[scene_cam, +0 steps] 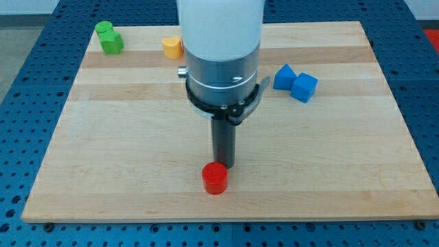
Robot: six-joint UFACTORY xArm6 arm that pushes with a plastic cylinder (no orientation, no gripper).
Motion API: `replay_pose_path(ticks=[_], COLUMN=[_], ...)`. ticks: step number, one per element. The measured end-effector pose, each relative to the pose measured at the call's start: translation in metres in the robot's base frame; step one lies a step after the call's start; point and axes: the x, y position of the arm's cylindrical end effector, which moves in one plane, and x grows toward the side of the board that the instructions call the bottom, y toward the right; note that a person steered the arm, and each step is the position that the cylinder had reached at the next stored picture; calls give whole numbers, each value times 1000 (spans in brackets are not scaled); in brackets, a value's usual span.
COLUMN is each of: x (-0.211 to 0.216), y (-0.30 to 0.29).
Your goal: Move the red star above to the red circle
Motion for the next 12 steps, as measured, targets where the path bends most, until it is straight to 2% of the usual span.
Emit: replay_pose_path(ticks=[2,6,7,8,9,10,12], x=[4,-232,-287,-335,-351,-345,-305], y=[3,46,45,13,-43,-66,-66])
